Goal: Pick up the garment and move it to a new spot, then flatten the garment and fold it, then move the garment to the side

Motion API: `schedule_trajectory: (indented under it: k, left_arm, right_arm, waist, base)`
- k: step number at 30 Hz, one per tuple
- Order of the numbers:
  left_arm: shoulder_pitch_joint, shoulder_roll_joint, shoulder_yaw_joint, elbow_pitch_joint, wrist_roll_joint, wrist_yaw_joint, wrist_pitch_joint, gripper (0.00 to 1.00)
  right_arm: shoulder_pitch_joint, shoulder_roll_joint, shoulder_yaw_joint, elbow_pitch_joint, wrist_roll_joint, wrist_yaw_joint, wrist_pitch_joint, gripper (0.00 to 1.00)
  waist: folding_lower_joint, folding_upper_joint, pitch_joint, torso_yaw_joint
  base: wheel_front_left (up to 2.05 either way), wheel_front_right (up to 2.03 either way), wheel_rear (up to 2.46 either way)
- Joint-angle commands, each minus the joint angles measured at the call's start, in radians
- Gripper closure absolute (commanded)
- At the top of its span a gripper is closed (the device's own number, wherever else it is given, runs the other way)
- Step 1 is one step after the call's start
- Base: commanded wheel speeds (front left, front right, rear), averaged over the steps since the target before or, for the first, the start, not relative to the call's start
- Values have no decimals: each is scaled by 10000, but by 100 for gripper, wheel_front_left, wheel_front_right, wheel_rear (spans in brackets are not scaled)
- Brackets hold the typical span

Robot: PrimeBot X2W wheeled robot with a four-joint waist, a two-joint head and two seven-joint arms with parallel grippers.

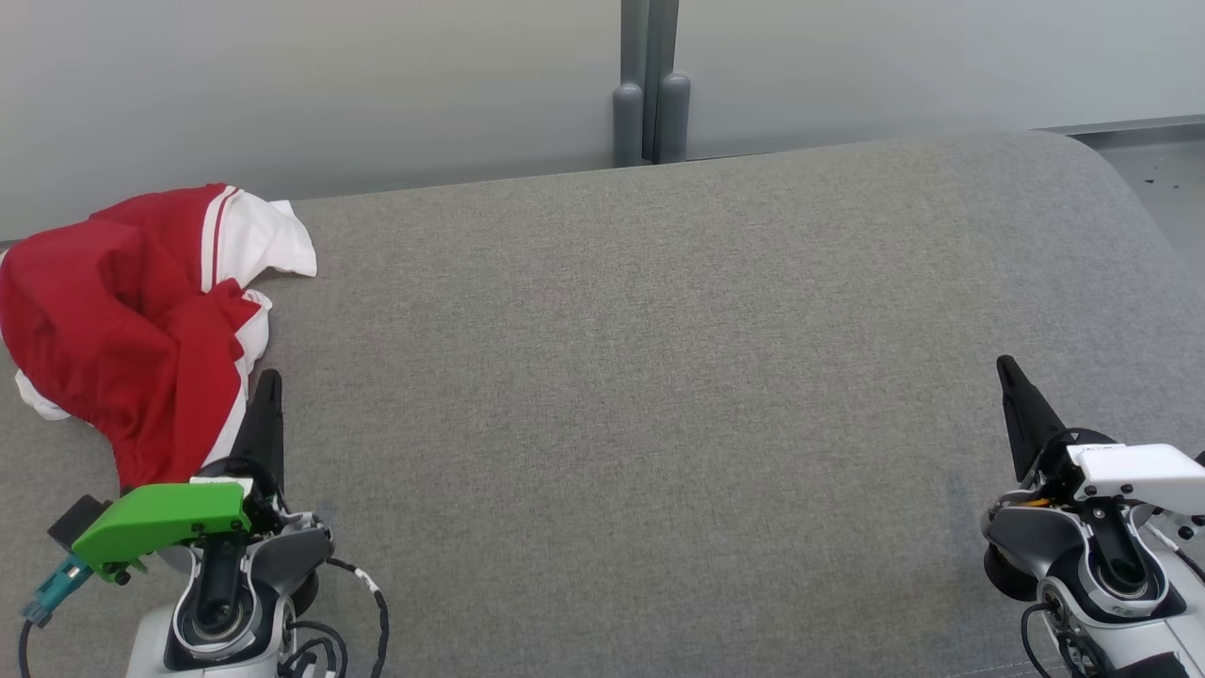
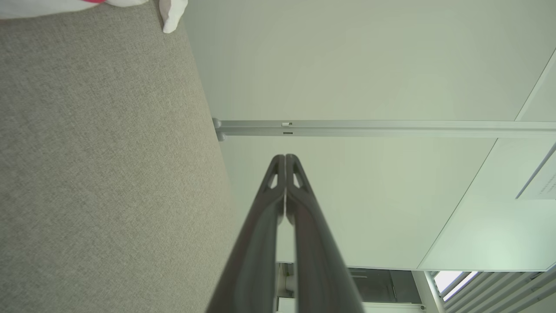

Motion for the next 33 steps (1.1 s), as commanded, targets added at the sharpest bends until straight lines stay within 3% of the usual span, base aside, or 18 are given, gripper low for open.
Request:
schedule_trajectory:
  k: [1, 19, 20, 22, 23, 24, 29, 33]
  left_arm:
    - [-119, 13, 16, -9, 22, -6, 6, 100]
    - [-119, 13, 15, -9, 22, -6, 5, 100]
    - [4, 0, -2, 9, 1, -1, -3, 0]
    - [135, -25, -22, 155, 3, -1, -13, 0]
    - [245, -42, -33, 250, 4, -2, -15, 100]
    - [330, -49, -56, 300, 10, -4, -32, 0]
    - [515, -44, -232, 100, 119, -33, -270, 0]
    - [680, -40, -315, -93, 293, -15, -450, 0]
  right_arm:
    - [165, -51, 8, -32, 38, 11, -28, 100]
    - [165, -51, 8, -32, 38, 11, -28, 100]
    - [3, 7, 4, 8, -4, 0, -1, 0]
    - [71, 133, 35, 144, -15, 0, -3, 0]
    - [169, 211, 68, 222, -21, 0, -4, 100]
    - [235, 268, 88, 269, -46, -2, -11, 0]
    - [385, 428, 88, 123, -407, -1, -113, 0]
    - [511, 550, 39, 3, -810, -1, -190, 0]
  waist:
    - [0, 0, 0, 0]
    - [0, 0, 0, 0]
    - [0, 0, 0, 0]
    - [1, 0, 0, 0]
    - [0, 0, 0, 0]
    - [0, 0, 0, 0]
    - [0, 18, -21, -1]
    - [0, 4, -13, -3]
  base:
    - [0, 0, 0]
    - [0, 0, 0]
    - [0, 0, 0]
    - [0, 0, 0]
    - [0, 0, 0]
    - [0, 0, 0]
    - [0, 0, 0]
    - [0, 0, 0]
